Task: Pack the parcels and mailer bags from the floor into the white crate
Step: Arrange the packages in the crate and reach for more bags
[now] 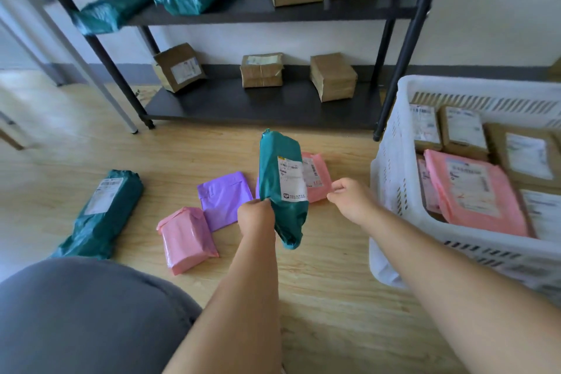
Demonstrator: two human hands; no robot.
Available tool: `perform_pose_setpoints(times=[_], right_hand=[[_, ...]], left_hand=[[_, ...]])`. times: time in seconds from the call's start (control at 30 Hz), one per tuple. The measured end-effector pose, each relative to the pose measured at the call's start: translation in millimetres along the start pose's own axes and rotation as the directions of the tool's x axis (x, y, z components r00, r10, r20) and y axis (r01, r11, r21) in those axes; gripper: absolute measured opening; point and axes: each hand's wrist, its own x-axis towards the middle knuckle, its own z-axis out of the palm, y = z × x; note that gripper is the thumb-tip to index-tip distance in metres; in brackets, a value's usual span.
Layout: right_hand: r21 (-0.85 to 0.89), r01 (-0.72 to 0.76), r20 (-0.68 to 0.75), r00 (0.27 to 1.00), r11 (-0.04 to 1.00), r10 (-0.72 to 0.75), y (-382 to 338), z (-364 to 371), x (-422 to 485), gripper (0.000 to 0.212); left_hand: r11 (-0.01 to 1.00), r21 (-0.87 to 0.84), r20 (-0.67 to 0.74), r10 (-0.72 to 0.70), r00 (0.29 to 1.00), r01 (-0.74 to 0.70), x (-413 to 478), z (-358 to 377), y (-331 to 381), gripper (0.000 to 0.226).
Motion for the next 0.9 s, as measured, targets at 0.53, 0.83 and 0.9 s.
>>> perform_pose_setpoints(times=[0.53, 0.83, 0.9], right_hand=[[0.212, 0.196, -0.178, 0.971, 0.957, -0.16, -39.5, -127.3, -43.4, 0.039], [0.21, 0.236, -0.393, 0.909, 0.949, -0.139, -2.6, -197.1, -58.6, 0.022], [0.197, 0.212, -0.427, 0.897, 0.957, -0.111, 15.6, -212.0, -58.7, 0.022]], left_hand=[[0.923, -0.385, 0.523, 0.208, 0.827, 0.011, -99.9, 37.9, 77.6, 0.011], [0.878, -0.006, 0.51, 0.414, 0.754, -0.479, -141.8, 106.7, 97.6, 0.01], [0.802, 0.079, 0.524, 0.472, 0.709, -0.593, -150.0, 125.7, 98.0, 0.013]])
